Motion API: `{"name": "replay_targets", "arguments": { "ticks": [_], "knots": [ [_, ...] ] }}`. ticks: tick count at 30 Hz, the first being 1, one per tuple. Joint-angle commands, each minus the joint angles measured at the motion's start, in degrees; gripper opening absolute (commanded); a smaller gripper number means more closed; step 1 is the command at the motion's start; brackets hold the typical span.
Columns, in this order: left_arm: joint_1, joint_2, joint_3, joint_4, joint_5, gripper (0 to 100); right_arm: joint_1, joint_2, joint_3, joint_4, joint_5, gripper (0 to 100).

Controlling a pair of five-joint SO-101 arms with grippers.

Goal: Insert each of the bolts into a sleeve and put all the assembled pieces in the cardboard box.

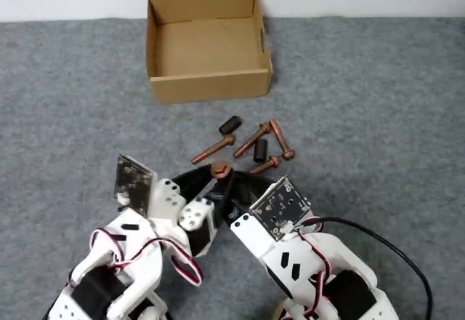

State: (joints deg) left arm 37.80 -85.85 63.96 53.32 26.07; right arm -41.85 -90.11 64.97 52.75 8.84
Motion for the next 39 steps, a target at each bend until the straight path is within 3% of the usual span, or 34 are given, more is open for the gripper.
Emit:
{"name": "replay_targets", "arguments": {
  "ticks": [1,7,14,22,25,29,33,39],
  "knots": [
    [1.8,-0.2,0.3,2.8,-1.4,2,-0.3,-0.2,-3.6,-1.5,0.6,0.9],
    [1.7,-0.3,1.0,7.1,-5.1,22,-0.3,-0.2,-3.6,-1.5,0.6,0.9],
    [1.5,-0.5,1.0,6.9,-5.4,23,-0.3,-0.2,-3.6,-1.5,0.6,0.9],
    [-6.8,-0.4,-6.2,7.2,-8.4,23,0.0,-0.2,-3.5,-1.5,0.4,0.9],
    [-10.9,-0.6,-7.3,7.1,-10.8,20,0.7,-0.2,-3.3,-1.3,0.3,0.9],
    [-19.0,-0.7,-7.2,6.9,-12.7,0,7.0,0.8,-3.3,-1.2,-4.3,0.9],
    [-28.8,-0.7,-4.3,6.9,-12.7,0,15.3,7.6,-6.4,-1.5,-12.0,0.8],
    [-39.9,-0.7,6.9,4.0,-12.9,0,18.1,31.0,-23.3,-1.5,-20.7,0.8]
  ]
}}
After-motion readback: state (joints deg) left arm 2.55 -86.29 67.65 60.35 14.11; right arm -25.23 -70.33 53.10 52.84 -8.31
